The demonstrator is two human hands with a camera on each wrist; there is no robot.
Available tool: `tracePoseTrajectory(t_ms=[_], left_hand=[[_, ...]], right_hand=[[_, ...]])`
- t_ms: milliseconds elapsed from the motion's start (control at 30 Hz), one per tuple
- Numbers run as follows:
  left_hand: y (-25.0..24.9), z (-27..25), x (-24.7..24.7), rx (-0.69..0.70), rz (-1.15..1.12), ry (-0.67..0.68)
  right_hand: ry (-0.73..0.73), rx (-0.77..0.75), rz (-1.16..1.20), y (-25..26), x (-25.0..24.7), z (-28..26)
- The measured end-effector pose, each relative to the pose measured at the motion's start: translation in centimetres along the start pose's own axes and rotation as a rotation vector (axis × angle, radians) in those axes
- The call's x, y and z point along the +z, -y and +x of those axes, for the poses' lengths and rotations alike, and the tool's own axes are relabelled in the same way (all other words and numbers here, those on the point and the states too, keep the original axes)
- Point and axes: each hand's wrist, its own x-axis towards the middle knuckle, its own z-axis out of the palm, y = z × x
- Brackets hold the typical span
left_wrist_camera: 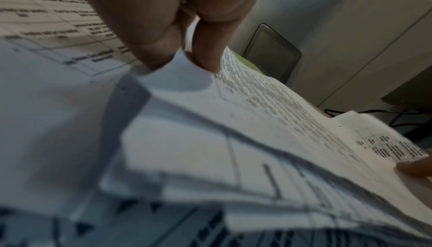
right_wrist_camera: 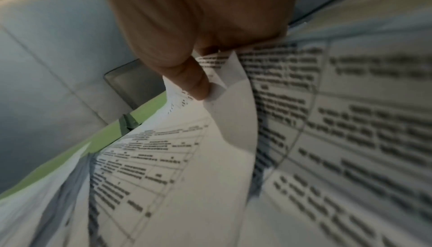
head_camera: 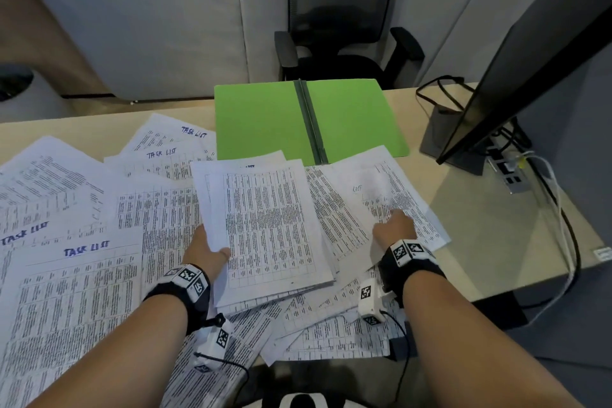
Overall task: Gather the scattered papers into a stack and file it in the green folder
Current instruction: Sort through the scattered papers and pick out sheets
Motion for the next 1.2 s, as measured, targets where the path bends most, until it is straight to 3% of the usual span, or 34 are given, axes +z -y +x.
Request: tracePoseTrajectory(t_ms=[167,533,700,933,1000,1100,1200], left_hand=[[0.1,-0.2,-0.1,0.005,-0.009,0.0],[-0.3,-0.8,-0.2,0.006,-0.043,-0.005],[-0.5,-1.0,-0.1,0.025,-0.067,-0.033],[-0.9,-2.1,-1.4,0.157,-0.099,-0.056],[-0.5,-2.0,-2.1,0.181,-0.066,-0.064],[0.4,-1.5,-3.4,0.087,-0.114,-0.06],[1.2,-1.7,-4.8,0.005,-0.234,-0.087]], right_hand=[[-0.206,-0.28,-0.153,1.6,-0.5,-1.3],[-0.694,-0.373,-0.109,4.9,-4.2,-3.1],[-0.848,-0.669,0.043,7.4,-4.9,-4.4],[-0.705,-1.218,0.29,11.4,-4.6,-8.3],[-0.595,-1.271,0.396,12.9,-4.6,-9.6],[-0.451,-1.152,0.547,14.9,-4.2,-10.1],[-0.144,-0.815,0.578,15.8,-2.1,-8.7]])
